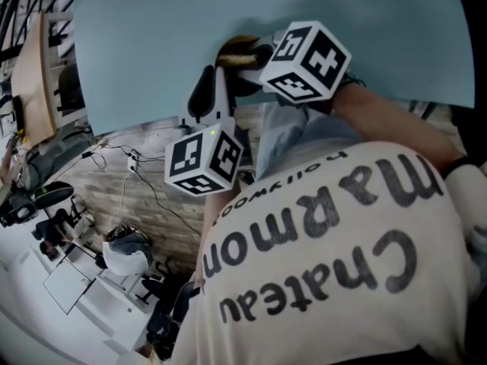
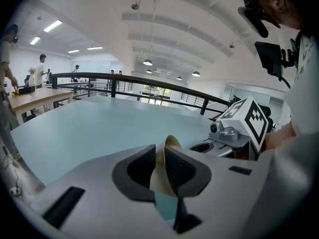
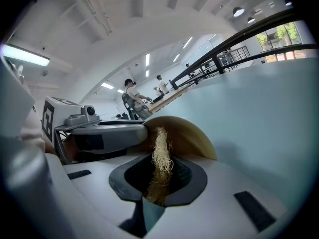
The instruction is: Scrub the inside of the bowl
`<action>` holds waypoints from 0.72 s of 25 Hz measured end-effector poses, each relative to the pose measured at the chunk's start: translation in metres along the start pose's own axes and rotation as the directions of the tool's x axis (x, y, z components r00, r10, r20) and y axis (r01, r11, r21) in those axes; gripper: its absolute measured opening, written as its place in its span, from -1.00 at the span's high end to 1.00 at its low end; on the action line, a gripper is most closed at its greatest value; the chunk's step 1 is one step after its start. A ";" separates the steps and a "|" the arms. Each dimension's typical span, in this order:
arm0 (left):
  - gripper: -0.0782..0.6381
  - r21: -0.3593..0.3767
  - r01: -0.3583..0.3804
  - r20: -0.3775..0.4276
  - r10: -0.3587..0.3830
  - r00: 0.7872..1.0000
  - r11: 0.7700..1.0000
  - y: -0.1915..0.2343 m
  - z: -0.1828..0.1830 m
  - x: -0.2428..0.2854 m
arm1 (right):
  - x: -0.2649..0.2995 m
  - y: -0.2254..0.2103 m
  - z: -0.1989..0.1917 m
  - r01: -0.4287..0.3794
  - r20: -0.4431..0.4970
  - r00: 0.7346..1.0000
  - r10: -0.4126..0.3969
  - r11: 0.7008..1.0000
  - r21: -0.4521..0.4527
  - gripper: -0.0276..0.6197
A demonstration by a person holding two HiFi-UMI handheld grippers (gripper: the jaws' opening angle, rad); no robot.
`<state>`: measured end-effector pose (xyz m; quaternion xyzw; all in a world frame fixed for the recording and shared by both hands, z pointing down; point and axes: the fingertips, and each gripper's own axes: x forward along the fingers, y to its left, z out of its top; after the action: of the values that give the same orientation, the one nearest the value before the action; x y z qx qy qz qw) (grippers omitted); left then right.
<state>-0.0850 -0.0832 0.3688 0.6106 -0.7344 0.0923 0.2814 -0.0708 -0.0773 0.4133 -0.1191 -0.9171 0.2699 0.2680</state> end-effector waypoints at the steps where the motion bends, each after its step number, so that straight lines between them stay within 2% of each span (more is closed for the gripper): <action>1: 0.64 0.004 0.002 0.000 -0.002 1.000 1.000 -0.001 -0.001 0.000 | 0.000 -0.002 -0.001 0.007 0.003 1.000 -0.007 1.000 0.003 0.73; 12: 0.63 0.037 0.007 -0.008 -0.006 1.000 0.999 -0.015 0.003 0.007 | -0.014 -0.022 -0.004 0.076 0.027 0.997 -0.077 0.996 0.045 0.73; 18: 0.61 0.058 0.005 -0.008 -0.005 1.000 0.998 -0.020 -0.002 0.015 | -0.021 -0.047 -0.015 0.127 0.046 0.990 -0.132 0.986 0.104 0.73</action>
<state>-0.0667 -0.0995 0.3746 0.6201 -0.7288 0.1154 0.2666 -0.0481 -0.1172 0.4409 -0.0383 -0.9149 0.3008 0.2664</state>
